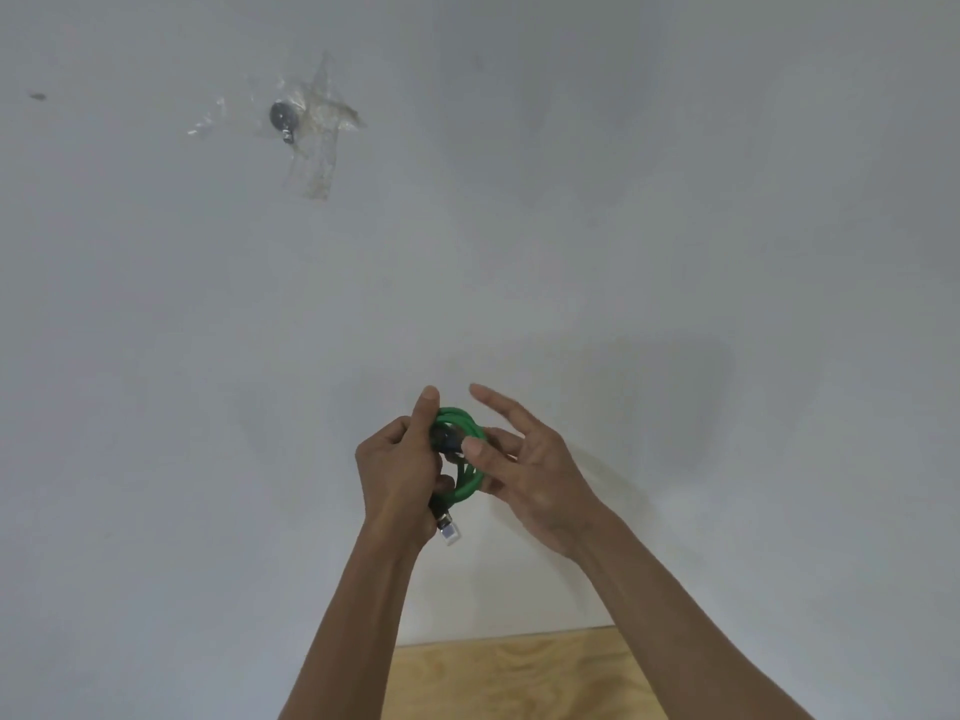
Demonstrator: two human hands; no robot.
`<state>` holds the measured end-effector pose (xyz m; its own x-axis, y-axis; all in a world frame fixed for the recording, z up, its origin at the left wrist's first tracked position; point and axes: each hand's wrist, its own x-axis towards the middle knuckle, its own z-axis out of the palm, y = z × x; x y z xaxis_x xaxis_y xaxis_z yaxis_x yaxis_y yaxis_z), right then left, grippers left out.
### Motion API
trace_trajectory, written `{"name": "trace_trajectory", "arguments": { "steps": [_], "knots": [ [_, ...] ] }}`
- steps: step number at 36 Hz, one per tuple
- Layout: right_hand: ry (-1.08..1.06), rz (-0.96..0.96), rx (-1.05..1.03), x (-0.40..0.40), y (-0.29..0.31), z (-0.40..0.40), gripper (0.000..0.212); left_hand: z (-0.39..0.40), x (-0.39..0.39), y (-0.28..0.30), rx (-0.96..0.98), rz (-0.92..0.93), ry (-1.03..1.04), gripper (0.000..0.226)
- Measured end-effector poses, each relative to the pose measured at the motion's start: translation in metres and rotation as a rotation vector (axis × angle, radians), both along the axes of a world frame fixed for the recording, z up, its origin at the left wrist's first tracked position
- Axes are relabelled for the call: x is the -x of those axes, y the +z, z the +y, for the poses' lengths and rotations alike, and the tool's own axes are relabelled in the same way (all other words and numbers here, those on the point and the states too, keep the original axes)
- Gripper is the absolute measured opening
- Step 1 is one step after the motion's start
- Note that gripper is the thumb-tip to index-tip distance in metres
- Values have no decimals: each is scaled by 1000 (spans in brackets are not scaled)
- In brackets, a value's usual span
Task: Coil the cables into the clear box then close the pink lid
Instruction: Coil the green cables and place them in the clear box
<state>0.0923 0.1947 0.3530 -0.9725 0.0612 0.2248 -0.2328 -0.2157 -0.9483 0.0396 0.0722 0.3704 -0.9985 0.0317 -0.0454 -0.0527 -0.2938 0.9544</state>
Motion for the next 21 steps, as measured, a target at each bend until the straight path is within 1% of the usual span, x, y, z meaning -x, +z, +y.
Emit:
{"name": "trace_trajectory", "arguments": {
  "steps": [2, 5, 7, 10, 13, 15, 17, 21],
  "knots": [
    [-8, -40, -2, 3, -1, 2, 55, 0, 0, -2, 2, 3, -18, 48],
    [0, -74, -23, 7, -4, 2, 38, 0, -1, -6, 23, 4, -18, 57],
    [-27, -86, -29, 8, -7, 1, 32, 0, -1, -8, 53, 14, -6, 60],
    [-143, -70, -151, 8, -7, -3, 28, 1, -5, -6, 103, 33, 16, 55],
    [-222, -62, -260, 9, -12, -9, 22, 1, -7, -8, 174, 61, 71, 54],
    [-234, -80, -245, 9, -16, -11, 19, 0, -7, -11, 236, 102, 91, 55],
    [-219, -99, -178, 9, -18, -12, 18, -1, -10, -12, 294, 143, 107, 56],
    [-144, -129, -39, 7, -19, -13, 24, -3, -10, -11, 391, 209, 120, 57]
  ]
}}
